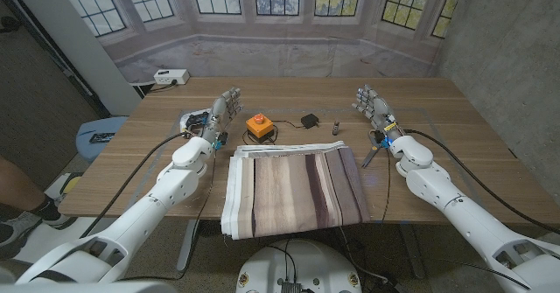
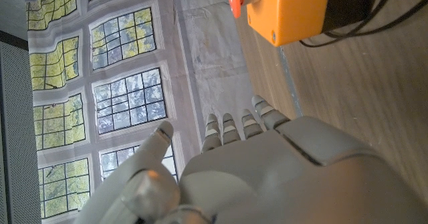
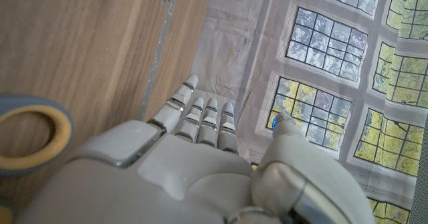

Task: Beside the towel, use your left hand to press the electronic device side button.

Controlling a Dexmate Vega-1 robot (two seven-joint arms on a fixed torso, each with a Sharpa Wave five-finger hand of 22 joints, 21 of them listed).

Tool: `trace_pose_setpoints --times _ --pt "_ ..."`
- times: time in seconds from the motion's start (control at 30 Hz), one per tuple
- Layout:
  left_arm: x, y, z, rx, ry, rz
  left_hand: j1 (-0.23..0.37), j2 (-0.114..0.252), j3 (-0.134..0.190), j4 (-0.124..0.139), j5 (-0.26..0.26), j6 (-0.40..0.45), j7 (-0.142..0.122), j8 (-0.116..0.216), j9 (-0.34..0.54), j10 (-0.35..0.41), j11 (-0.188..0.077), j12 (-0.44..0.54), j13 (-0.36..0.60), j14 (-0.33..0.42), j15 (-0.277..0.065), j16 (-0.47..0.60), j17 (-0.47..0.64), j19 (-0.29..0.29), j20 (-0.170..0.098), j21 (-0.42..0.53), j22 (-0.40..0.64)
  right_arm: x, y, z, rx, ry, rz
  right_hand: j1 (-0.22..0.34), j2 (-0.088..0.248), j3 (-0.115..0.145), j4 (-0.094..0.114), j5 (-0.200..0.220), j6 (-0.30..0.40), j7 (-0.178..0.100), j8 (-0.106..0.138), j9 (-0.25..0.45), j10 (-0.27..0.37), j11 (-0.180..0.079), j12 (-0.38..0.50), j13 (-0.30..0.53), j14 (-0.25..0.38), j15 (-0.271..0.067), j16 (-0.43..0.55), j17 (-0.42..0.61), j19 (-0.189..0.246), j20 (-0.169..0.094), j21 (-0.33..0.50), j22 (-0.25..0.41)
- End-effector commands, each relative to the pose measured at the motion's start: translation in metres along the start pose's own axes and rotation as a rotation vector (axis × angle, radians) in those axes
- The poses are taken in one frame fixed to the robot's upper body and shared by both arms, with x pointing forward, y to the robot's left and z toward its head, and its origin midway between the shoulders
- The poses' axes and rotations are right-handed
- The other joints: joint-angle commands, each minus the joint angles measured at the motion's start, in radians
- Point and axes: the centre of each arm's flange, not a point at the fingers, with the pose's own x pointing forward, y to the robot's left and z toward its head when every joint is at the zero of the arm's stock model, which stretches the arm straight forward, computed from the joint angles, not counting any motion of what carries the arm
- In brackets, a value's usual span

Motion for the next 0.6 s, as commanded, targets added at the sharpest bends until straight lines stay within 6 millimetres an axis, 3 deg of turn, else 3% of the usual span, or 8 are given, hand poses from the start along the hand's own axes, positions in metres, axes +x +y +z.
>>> trace_pose_setpoints --times 0.03,0.6 --pt "0.007 -0.004 0.001 0.007 0.005 -0.034 0.011 0.0 0.008 0.0 0.005 0.007 -0.001 0.006 0.002 0.008 0.001 0.003 0.005 0.001 0.009 0.004 0.004 0.007 -0.001 0.006 0.002 -0.005 0.005 0.007 -0.022 -0.006 -0.003 0.012 0.001 0.006 -0.006 0.007 0.009 0.004 0.006 0.003 0.005 0.002 0.006 0.005 0.007 0.004 0.007 0.002 0.005 -0.004 0.006 0.005" --pt "0.004 -0.003 0.009 0.038 0.008 -0.044 0.016 -0.003 0.01 -0.008 0.005 0.011 0.003 0.005 0.001 0.011 0.002 0.002 0.005 0.007 0.01 0.001 0.003 0.004 0.001 0.002 0.002 0.0 0.017 0.017 -0.057 -0.016 0.023 0.024 0.002 0.009 -0.021 0.006 0.012 0.006 0.007 0.003 0.002 0.005 0.005 0.005 0.003 0.006 0.008 -0.002 -0.004 -0.001 0.004 0.005"
